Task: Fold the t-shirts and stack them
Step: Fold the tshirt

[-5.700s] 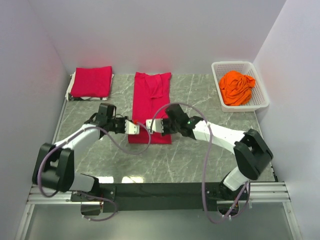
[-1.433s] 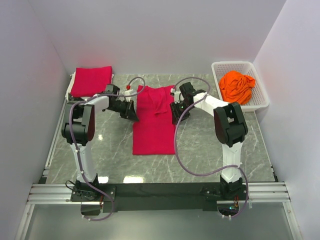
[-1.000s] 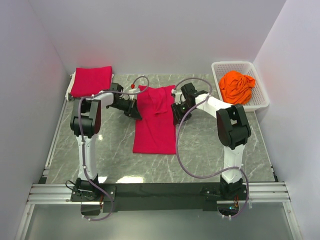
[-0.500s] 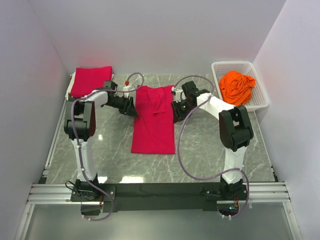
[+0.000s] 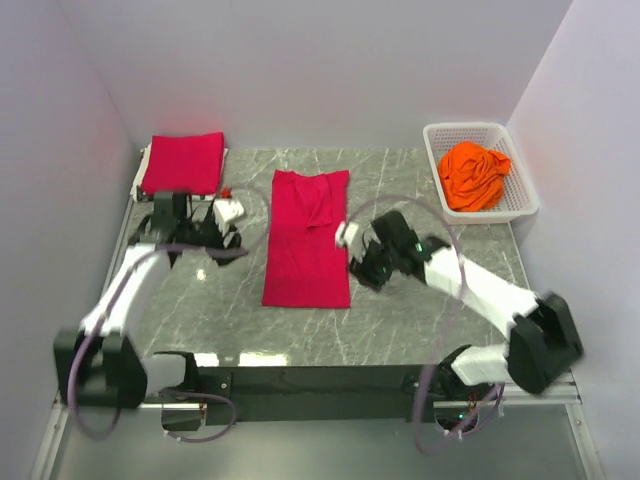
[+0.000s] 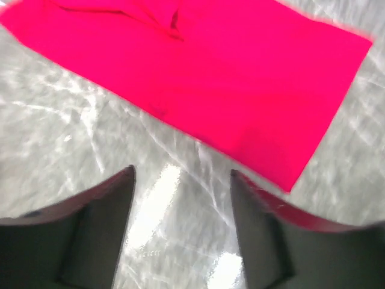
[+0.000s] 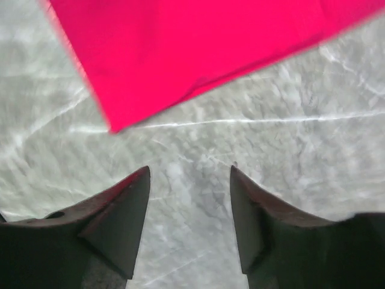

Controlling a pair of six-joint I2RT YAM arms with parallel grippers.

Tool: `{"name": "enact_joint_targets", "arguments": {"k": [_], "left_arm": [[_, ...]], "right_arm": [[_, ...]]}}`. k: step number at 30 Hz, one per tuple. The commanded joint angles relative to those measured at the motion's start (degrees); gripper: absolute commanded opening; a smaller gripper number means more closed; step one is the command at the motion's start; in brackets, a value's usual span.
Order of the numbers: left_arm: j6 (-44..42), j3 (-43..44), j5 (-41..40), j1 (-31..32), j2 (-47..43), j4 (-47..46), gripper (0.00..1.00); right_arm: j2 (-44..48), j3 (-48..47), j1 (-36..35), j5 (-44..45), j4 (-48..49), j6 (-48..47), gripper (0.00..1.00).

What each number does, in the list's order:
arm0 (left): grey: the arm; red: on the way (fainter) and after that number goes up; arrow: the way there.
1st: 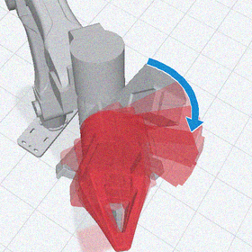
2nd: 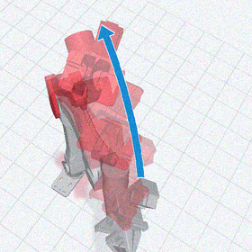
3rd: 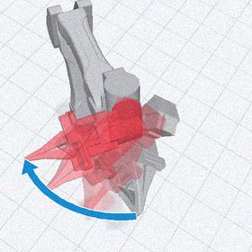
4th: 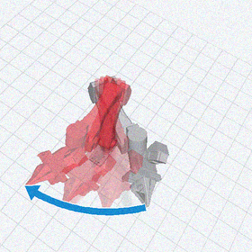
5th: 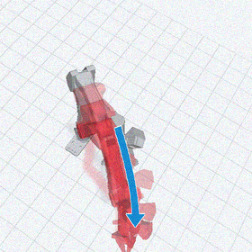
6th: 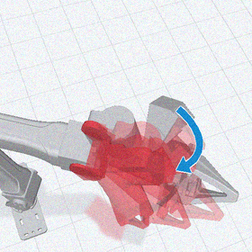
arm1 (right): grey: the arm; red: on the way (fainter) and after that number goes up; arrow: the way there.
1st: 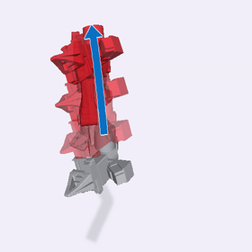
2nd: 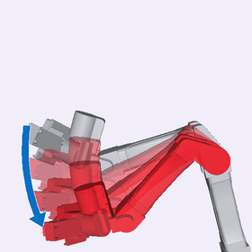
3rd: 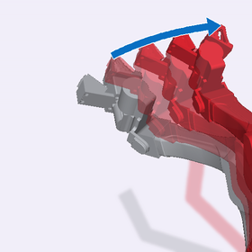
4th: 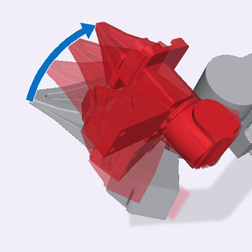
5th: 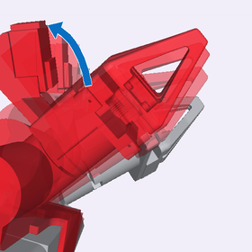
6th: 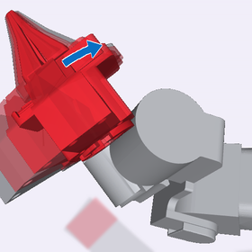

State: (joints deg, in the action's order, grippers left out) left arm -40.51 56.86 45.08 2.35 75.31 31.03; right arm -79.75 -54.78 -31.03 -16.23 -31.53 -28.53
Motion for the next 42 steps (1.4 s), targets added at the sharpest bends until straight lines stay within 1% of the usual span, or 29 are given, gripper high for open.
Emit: {"name": "enact_joint_targets", "arguments": {"k": [1,2,3,4,6,7,8,9,10,11,12,14,15,16,17,20,22,24,27,29,33,37,39,40,41,42], "left_arm": [[-4.08,-11.48,-7.09,0.29,-12.51,-12.7,0.77],[0.65,-13.6,-7.2,0.29,-14.29,-17.18,0.99],[3.05,-16.66,-7.03,0.29,-15.62,-19.23,0.99],[5.16,-17.74,-5.11,0.29,-17.02,-20.38,1.0],[-1.02,-17.23,-0.46,0.64,-16.34,-13.22,0.99],[-4.19,-16.53,0.09,2.55,-14.16,-10.05,0.99],[-8.66,-15.82,-1.3,3.79,-12.83,-6.71,0.99],[-10.88,-15.29,-2.01,5.89,-11.51,-2.24,0.91],[-14.91,-15.46,-2.27,6.35,-9.67,-0.63,0.88],[-16.6,-16.07,-2.54,6.7,-9.39,-0.18,0.83],[-17.49,-18.17,-2.8,6.79,-9.56,-2.61,0.77],[-19.33,-22.73,-3.77,7.31,-11.93,-6.4,0.72],[-20.04,-24.33,-4.55,8.1,-12.9,-9.98,0.69],[-23.53,-25.65,-4.65,8.72,-14.56,-10.37,0.66],[-25.91,-27.75,-4.48,9.25,-15.27,-10.2,0.6],[-28.39,-31.27,-4.65,12.23,-16.95,-12.56,0.53],[-28.14,-32.42,-5.52,15.03,-17.12,-13.79,0.52],[-26.73,-34.18,-6.23,17.24,-16.6,-17.21,0.52],[-26.2,-35.68,-7.63,19.79,-14.76,-20.73,0.51],[-26.81,-36.2,-9.04,20.59,-13.79,-21.79,0.5],[-25.76,-36.73,-10.98,21.12,-11.5,-25.83,0.49],[-27.51,-37.17,-11.94,21.29,-8.78,-27.15,0.49],[-27.87,-37.0,-12.38,21.29,-7.55,-27.42,0.47],[-27.69,-36.82,-12.38,21.29,-7.11,-26.9,0.45],[-27.78,-36.39,-12.38,21.29,-6.84,-26.55,0.41],[-27.87,-36.38,-12.38,21.29,-6.58,-26.37,0.39]], "right_arm": [[11.25,9.92,-4.12,8.83,9.1,-13.64,0.64],[13.19,11.79,-5.7,9.37,11.03,-16.09,0.74],[15.56,13.02,-6.32,9.29,13.66,-16.81,0.81],[16.02,14.52,-6.85,7.55,14.56,-17.77,0.87],[14.98,14.88,-9.75,6.48,15.62,-19.27,0.88],[13.84,13.4,-10.89,5.43,14.58,-20.32,0.89],[12.35,12.26,-11.77,4.98,13.43,-21.03,0.89],[8.33,11.03,-13.6,4.98,10.73,-20.86,0.89],[6.2,8.75,-14.58,5.41,10.09,-18.6,0.9],[4.53,8.29,-15.29,7.51,10.61,-17.27,0.88],[3.12,8.55,-16.08,7.7,13.22,-16.65,0.83],[4.15,12.75,-16.69,7.79,17.79,-18.04,0.79],[5.55,16.17,-18.0,8.14,22.52,-18.92,0.78],[6.0,17.33,-18.8,8.23,23.87,-20.67,0.76],[6.0,18.3,-19.5,8.4,25.19,-21.03,0.7],[5.48,20.24,-21.09,8.32,25.9,-21.48,0.6],[5.39,21.64,-21.79,8.05,27.13,-21.74,0.6],[4.86,22.26,-22.06,7.18,27.49,-22.0,0.59],[3.37,23.14,-22.24,8.05,28.8,-22.27,0.55],[2.84,23.93,-22.15,8.58,29.77,-22.44,0.5],[1.88,25.34,-22.15,9.72,31.44,-22.53,0.48],[0.73,25.43,-22.15,10.34,31.44,-23.05,0.45],[-0.14,24.82,-22.15,10.52,31.44,-22.88,0.43],[-0.41,24.64,-22.06,10.69,31.35,-22.97,0.37],[-0.93,24.46,-22.15,10.95,31.44,-22.88,0.13],[-1.2,24.29,-22.15,11.56,31.44,-22.71,0.05]]}}
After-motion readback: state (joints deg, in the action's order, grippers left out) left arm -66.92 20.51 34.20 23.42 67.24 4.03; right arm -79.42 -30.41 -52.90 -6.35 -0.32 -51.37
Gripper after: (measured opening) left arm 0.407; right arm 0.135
